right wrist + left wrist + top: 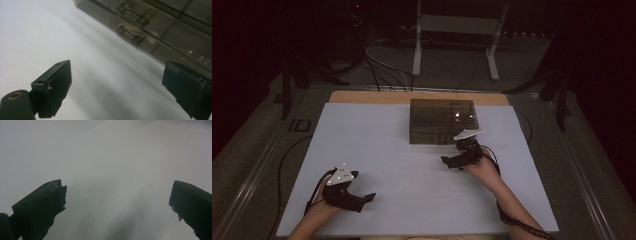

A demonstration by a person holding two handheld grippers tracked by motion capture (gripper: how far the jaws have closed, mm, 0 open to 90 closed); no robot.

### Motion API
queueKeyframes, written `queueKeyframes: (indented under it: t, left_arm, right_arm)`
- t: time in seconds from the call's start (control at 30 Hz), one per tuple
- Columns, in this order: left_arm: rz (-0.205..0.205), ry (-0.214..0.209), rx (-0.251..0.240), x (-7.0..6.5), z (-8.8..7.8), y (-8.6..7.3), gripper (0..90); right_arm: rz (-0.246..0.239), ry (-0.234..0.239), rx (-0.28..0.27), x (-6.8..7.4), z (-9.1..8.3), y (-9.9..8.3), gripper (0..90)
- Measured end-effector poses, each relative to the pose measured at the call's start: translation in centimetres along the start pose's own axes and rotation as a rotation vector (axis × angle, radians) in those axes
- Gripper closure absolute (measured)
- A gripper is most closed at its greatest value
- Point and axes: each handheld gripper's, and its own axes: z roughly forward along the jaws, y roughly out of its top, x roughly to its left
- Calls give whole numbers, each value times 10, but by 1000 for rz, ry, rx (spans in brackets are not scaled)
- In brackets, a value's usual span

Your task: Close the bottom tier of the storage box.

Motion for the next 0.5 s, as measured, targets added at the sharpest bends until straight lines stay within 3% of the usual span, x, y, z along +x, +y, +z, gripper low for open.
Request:
queueKeyframes:
  t: [0.17,0.33,0.5]
  left_arm:
    - [3,-2,1,0,0,0,0]
    - [4,-4,-3,0,-1,-1,0]
    - [7,-4,0,0,-1,-1,0]
  right_arm:
    - [-23,51,9,3,1,2,43]
    - [-38,33,-13,6,1,2,43]
    - [-68,47,-28,9,-1,3,43]
